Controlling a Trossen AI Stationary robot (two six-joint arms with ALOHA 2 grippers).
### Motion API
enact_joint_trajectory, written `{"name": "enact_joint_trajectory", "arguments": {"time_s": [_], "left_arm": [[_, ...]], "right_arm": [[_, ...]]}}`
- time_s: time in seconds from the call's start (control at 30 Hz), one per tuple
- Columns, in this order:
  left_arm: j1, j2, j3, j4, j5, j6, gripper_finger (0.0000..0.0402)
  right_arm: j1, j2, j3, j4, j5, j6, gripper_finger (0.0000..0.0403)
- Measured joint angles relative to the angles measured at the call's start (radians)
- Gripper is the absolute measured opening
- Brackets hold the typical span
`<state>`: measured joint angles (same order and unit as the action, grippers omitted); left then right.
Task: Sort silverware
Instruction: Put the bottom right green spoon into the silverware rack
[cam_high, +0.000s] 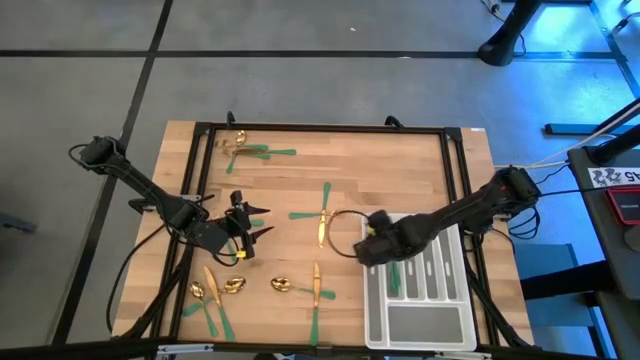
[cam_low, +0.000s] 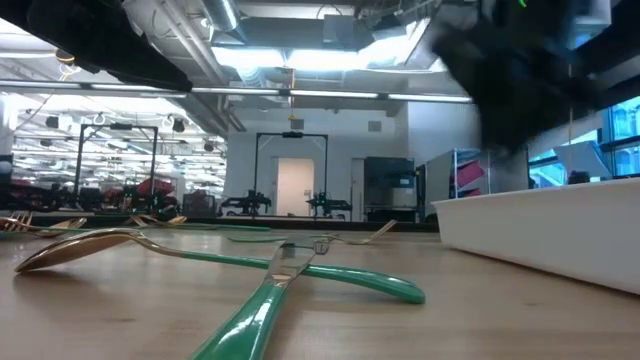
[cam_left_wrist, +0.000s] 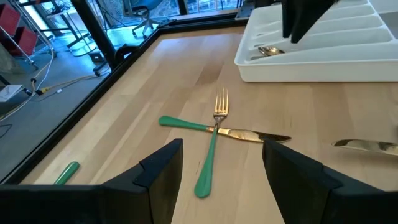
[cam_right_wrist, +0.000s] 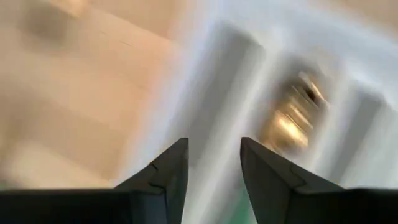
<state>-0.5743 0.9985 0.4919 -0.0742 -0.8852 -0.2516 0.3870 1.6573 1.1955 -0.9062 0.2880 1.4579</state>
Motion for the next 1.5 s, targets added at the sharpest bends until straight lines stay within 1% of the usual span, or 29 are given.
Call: {"name": "enact_joint_trajectory", "arguments": {"time_s": [0.03, 0.1, 0.17, 0.23, 0.27, 0.33, 0.37, 0.4, 0.47, 0.57, 0.63, 0.77, 0.87, 0.93, 1.07, 1.23, 1.3, 1.4, 1.5], "left_arm": [[0.0, 0.0, 0.0, 0.001, 0.0, 0.0, 0.0211], [0.0, 0.0, 0.0, 0.003, 0.0, 0.003, 0.0211], [-0.001, 0.0, 0.0, 0.003, 0.0, 0.026, 0.0211], [-0.01, 0.0, 0.0, 0.003, 0.0, 0.049, 0.0211], [-0.018, 0.0, 0.0, 0.002, 0.002, 0.054, 0.0211], [-0.042, 0.0, 0.0, 0.004, 0.022, 0.083, 0.0211], [-0.059, 0.0, 0.0, 0.002, 0.038, 0.1, 0.0211], [-0.08, 0.0, 0.0, 0.001, 0.056, 0.107, 0.0211], [-0.125, 0.0, 0.0, -0.006, 0.073, 0.108, 0.0211], [-0.187, 0.0, 0.0, -0.022, 0.075, 0.071, 0.0211], [-0.214, 0.0, 0.0, -0.019, 0.073, 0.049, 0.0211], [-0.232, 0.0, -0.021, 0.013, 0.056, 0.019, 0.0211], [-0.228, 0.0, -0.043, 0.019, 0.037, -0.029, 0.0211], [-0.228, 0.0, -0.058, 0.016, 0.02, -0.06, 0.0211], [-0.229, 0.0, -0.075, 0.015, 0.009, -0.113, 0.0211], [-0.228, 0.0, -0.077, 0.025, 0.006, -0.108, 0.0211], [-0.228, 0.0, -0.078, 0.053, 0.006, -0.082, 0.0211], [-0.228, 0.0, -0.078, 0.085, 0.006, -0.047, 0.0211], [-0.228, 0.0, -0.078, 0.099, 0.005, -0.026, 0.0211]], "right_arm": [[0.0, 0.0, 0.013, 0.087, 0.053, -0.087, 0.0147], [0.0, 0.0, 0.017, 0.304, 0.098, -0.318, 0.0146], [0.0, 0.015, 0.018, 0.558, 0.102, -0.578, 0.0144], [0.0, 0.054, 0.02, 0.793, 0.072, -0.843, 0.0143], [0.0, 0.083, 0.02, 0.896, 0.051, -0.944, 0.0143], [0.0, 0.147, 0.019, 1.068, 0.001, -1.054, 0.0143], [0.0, 0.179, 0.023, 1.129, -0.033, -1.073, 0.0143], [-0.001, 0.214, 0.036, 1.145, -0.061, -1.085, 0.0143], [-0.001, 0.289, 0.094, 1.112, -0.097, -1.104, 0.0143], [0.009, 0.402, 0.226, 0.965, -0.122, -1.143, 0.0142], [0.014, 0.467, 0.329, 0.857, -0.116, -1.153, 0.0142], [0.02, 0.561, 0.511, 0.646, -0.123, -1.139, 0.0142], [0.027, 0.606, 0.585, 0.565, -0.123, -1.102, 0.0142], [0.028, 0.624, 0.606, 0.54, -0.123, -1.092, 0.0142], [0.033, 0.657, 0.605, 0.511, -0.123, -1.045, 0.0142], [0.033, 0.695, 0.605, 0.509, -0.167, -1.018, 0.0142], [0.033, 0.705, 0.605, 0.505, -0.158, -1.017, 0.0141], [0.033, 0.71, 0.606, 0.497, -0.105, -1.011, 0.0125], [0.034, 0.715, 0.606, 0.493, -0.081, -1.008, 0.0088]]}}
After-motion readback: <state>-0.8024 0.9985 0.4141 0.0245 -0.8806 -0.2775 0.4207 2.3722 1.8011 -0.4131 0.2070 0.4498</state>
